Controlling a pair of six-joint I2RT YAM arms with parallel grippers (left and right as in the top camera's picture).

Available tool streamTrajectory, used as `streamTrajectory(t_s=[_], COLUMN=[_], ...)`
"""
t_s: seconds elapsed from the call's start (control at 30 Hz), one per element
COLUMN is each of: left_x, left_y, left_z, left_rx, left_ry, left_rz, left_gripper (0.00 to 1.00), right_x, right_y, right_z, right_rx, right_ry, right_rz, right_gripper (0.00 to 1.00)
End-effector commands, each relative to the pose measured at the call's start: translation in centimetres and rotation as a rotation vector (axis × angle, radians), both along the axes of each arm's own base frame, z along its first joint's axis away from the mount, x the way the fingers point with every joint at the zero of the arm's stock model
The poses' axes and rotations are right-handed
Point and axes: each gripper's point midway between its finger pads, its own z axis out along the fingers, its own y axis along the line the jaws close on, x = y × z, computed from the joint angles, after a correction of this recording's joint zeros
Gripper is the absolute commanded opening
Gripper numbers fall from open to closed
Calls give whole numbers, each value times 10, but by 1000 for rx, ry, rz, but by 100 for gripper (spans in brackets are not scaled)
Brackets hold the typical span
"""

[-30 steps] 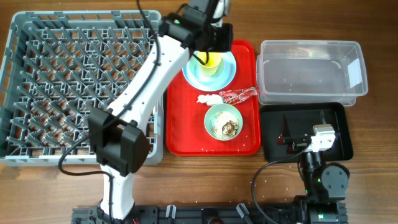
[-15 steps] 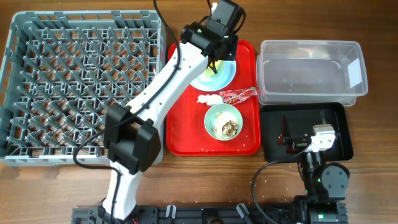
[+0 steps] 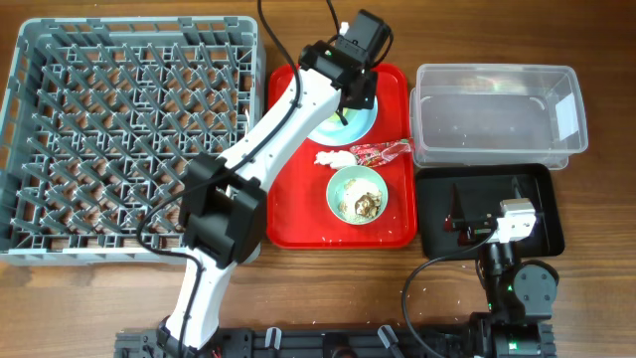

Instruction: Sort waste into correct bins and load items into the dishwasher rack

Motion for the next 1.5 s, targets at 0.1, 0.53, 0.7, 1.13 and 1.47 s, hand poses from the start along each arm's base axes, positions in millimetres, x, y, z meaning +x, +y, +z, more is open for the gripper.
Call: streamTrajectory(t_s=[0.1,0.53,0.7,1.13,1.47], left_x=[8,14,16,11,9], left_y=[-1,2,5,5,7], left_z=[-14,-23,-27,-36,-48], left_rx=[14,16,15,29,45], left_ry=[-11,-25,-19,11,34], left_rz=[3,8,21,16,17], left_gripper=[20,20,18,16,14], right_x=[0,0,0,0,0], right_y=[-1,-1,-1,-1,-1], right_z=[1,1,1,1,1], right_rx=[0,0,0,1,0], right_ry=[-6,-6,-6,-6,-6], right_rz=[-5,-5,-5,-5,-5], right_gripper=[100,100,100,100,100])
